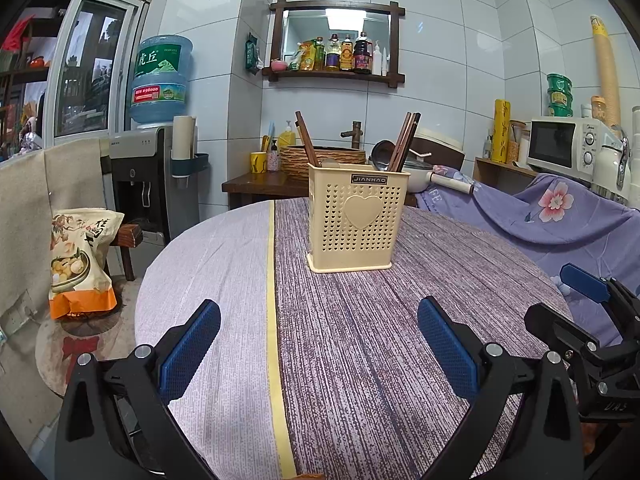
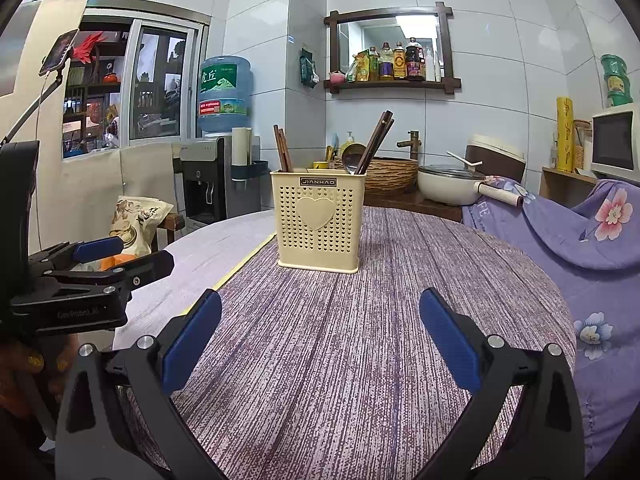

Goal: Organize utensils

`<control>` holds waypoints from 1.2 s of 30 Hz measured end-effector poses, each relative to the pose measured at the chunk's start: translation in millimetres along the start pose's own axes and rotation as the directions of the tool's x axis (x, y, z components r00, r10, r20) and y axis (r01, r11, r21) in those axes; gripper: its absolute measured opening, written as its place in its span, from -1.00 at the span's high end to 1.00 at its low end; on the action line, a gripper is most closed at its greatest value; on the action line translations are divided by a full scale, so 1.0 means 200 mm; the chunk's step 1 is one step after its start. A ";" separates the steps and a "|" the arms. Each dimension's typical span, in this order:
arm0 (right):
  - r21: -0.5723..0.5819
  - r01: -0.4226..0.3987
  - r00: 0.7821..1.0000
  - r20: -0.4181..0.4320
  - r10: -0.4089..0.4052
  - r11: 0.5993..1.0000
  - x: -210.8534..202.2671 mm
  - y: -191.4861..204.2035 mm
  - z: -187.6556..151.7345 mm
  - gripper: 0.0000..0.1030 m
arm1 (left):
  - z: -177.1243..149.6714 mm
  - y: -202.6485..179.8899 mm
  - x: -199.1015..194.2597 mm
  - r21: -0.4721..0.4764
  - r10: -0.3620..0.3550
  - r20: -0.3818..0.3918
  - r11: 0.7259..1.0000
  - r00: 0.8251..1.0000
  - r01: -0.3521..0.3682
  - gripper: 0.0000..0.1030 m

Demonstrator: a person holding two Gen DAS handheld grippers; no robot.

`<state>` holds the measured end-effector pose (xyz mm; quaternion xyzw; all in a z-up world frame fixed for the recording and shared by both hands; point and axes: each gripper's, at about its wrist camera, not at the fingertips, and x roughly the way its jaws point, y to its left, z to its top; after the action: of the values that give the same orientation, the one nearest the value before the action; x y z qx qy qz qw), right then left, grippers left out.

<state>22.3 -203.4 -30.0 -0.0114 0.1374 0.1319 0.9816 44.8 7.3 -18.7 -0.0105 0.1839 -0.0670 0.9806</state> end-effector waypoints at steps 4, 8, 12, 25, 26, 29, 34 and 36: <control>-0.003 0.000 1.000 0.000 0.000 1.000 0.00 0.00 0.00 -0.89 | 0.00 0.00 0.00 -0.002 0.000 -0.001 1.000 1.000 0.000 -0.88; -0.003 0.000 1.000 -0.001 0.000 1.000 0.00 0.00 0.00 -0.89 | 0.00 0.00 0.00 -0.008 -0.002 0.005 1.000 1.000 0.002 -0.88; -0.003 -0.001 1.000 0.000 0.001 1.000 0.00 0.00 0.00 -0.89 | 0.00 0.01 0.00 -0.016 -0.006 -0.009 1.000 1.000 0.006 -0.88; -0.003 -0.001 1.000 -0.003 0.001 1.000 0.00 -0.01 0.00 -0.89 | 0.00 0.01 0.00 -0.001 0.004 -0.012 1.000 1.000 -0.004 -0.88; -0.003 -0.001 1.000 -0.002 0.001 1.000 0.00 -0.01 0.00 -0.89 | 0.01 0.01 0.00 -0.002 0.004 -0.012 1.000 1.000 -0.004 -0.88; -0.004 0.000 1.000 -0.004 0.000 1.000 0.00 -0.01 0.00 -0.89 | 0.01 0.01 0.00 -0.003 0.005 -0.014 1.000 1.000 -0.005 -0.88; -0.003 -0.001 1.000 -0.006 0.001 1.000 0.00 -0.02 0.00 -0.89 | 0.01 0.01 0.00 -0.004 0.007 -0.017 1.000 1.000 -0.007 -0.88; -0.003 -0.001 1.000 -0.005 0.001 1.000 0.00 -0.01 0.00 -0.89 | 0.01 0.01 0.00 -0.003 0.006 -0.017 1.000 1.000 -0.006 -0.88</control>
<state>23.9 -205.8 -30.2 -0.0133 0.1398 0.1327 0.9812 46.2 9.1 -18.1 -0.0110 0.1924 -0.0639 0.9792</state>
